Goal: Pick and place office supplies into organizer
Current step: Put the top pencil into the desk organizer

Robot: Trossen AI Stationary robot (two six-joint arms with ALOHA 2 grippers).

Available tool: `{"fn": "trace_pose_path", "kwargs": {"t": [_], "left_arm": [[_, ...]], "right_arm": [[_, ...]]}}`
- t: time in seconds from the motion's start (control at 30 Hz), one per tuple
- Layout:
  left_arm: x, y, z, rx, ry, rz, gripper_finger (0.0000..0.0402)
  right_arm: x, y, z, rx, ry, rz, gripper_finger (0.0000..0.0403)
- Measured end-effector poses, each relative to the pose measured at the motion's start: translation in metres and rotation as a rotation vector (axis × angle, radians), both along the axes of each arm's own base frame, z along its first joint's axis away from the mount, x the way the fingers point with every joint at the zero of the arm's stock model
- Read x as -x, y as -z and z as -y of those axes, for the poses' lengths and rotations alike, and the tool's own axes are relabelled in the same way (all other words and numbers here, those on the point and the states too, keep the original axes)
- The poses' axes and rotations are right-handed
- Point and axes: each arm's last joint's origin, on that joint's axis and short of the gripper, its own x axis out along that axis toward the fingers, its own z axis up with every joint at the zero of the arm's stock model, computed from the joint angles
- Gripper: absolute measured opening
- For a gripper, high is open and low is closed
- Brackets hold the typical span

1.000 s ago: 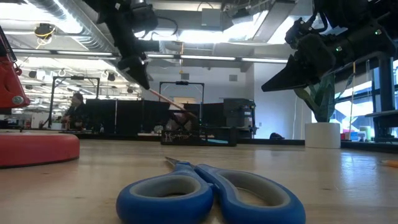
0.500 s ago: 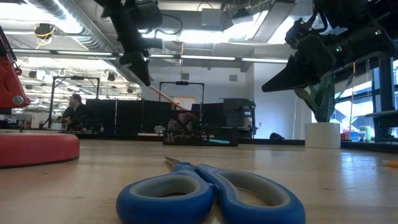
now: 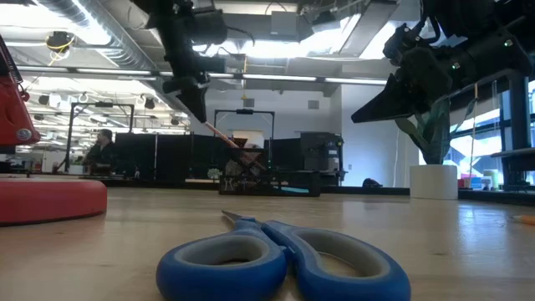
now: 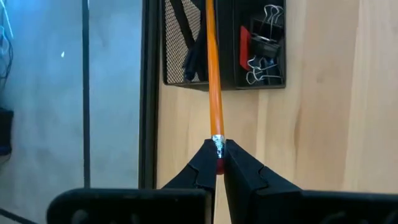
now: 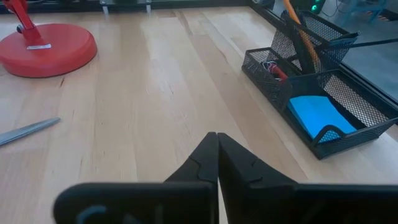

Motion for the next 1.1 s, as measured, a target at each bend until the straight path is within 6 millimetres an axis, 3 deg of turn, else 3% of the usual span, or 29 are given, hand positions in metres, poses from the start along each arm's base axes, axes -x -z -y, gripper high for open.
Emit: {"fn": "trace_pose_path", "kwargs": {"t": [0.67,1.1], "left_arm": [[-0.045,0.012,-0.028,0.003,-0.023,-0.191,0.0012],[-0.046,0.011,-0.028,0.007,-0.068,-0.163,0.0096]], "right_arm": [[0.001,0.001,0.0,0.003,-0.001,-0.017,0.0007],[0.001,0.001,0.0,0.005,-0.002,-0.018,0.0007]]}}
